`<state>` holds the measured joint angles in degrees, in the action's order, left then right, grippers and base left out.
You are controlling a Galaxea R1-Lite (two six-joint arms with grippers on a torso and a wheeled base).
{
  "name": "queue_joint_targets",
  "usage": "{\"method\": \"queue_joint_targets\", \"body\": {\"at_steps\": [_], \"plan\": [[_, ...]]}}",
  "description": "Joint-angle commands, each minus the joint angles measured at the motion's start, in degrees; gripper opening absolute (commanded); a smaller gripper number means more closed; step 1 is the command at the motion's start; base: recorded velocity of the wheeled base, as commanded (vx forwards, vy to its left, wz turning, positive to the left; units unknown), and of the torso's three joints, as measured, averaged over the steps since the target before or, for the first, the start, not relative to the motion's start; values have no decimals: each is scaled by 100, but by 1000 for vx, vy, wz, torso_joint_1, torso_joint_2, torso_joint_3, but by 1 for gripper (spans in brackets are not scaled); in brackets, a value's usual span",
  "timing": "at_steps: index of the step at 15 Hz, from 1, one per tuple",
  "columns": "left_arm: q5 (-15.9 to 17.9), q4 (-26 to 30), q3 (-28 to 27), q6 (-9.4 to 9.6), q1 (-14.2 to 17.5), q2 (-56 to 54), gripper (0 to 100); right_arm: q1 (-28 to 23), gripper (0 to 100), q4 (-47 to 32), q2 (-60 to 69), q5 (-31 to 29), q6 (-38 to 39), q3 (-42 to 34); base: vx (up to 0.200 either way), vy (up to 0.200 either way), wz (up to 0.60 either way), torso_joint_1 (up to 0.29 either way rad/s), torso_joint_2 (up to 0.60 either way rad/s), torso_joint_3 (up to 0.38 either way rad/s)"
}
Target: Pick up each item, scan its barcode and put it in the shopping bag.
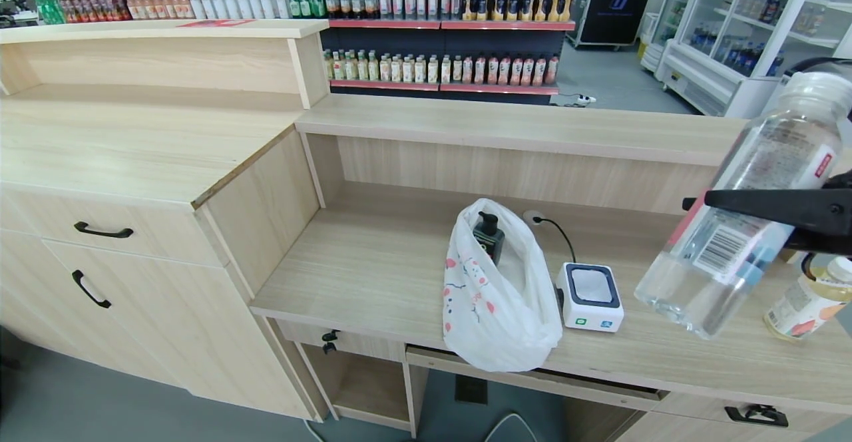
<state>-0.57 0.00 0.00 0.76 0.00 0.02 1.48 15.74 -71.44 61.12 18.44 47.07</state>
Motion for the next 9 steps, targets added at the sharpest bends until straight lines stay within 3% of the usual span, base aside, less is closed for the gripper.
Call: {"method": "queue_joint_targets", "body": {"at_steps": [1, 4, 9], "plan": [[-4, 0, 0, 4, 0, -2, 0, 494, 0, -115, 517, -13, 1, -40, 0, 0, 0, 0, 0, 0], [-4, 0, 0, 4, 0, -2, 0, 960, 0, -194, 886, -39, -8, -233, 0, 0, 0, 0, 0, 0], [-4, 0, 0, -5, 0, -2, 0, 1013, 0, -194, 1132, -65, -78, -646, 0, 0, 0, 0, 0, 0]]}}
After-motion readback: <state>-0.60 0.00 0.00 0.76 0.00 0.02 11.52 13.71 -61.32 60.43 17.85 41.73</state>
